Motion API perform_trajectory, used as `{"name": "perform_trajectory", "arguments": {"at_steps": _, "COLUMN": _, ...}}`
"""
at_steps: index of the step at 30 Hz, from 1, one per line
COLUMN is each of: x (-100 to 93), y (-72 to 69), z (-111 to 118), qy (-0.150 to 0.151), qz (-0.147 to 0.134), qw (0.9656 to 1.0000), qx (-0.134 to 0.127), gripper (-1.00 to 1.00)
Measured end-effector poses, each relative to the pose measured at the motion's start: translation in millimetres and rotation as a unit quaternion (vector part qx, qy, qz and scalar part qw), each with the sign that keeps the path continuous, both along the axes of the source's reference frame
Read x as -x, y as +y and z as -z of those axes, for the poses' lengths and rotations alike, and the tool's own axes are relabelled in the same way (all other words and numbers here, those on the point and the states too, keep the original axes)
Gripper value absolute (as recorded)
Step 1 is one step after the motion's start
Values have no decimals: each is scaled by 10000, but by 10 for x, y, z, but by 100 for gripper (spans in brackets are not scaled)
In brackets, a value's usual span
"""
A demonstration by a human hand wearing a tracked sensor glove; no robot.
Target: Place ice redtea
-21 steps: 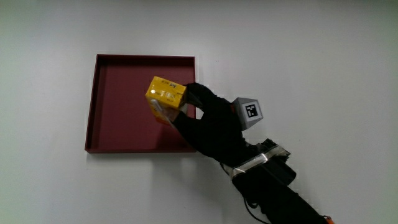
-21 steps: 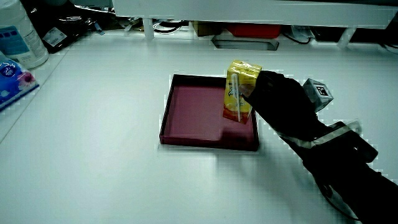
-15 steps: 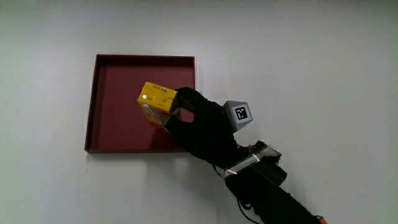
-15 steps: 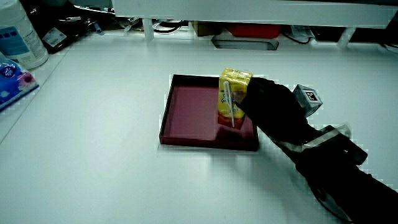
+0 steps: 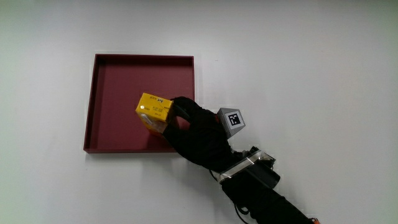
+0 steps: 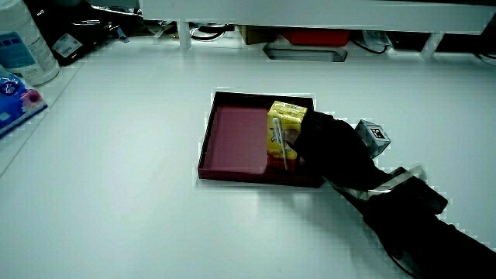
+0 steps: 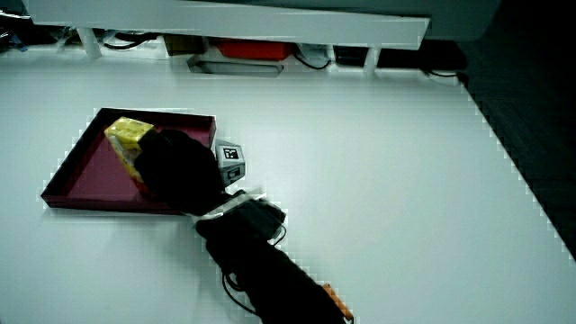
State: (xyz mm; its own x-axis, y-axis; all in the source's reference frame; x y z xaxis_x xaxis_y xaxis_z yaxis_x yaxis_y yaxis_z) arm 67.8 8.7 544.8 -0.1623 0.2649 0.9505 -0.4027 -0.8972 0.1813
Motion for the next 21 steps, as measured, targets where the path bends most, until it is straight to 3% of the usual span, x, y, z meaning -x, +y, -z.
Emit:
{"name": "perform_trajectory", "arguments": {"at_steps": 4, "x": -22, "y": 5, "z": -1, "qy": -112, "qz": 49, "qw": 9998, "qx": 135, "gripper": 0}}
{"name": "perform_trajectory", "arguments": {"at_steps": 10, "x": -42, "y": 28, "z": -57, "qy": -131, "qz": 8, "qw": 9999, "qx": 98, "gripper": 0}}
{"name": "perform_trajectory", "arguments": {"at_steps": 21, "x": -46, "y": 43, "z": -56, "qy": -179, "qz": 27, "qw": 9997, "qx": 164, "gripper": -38}}
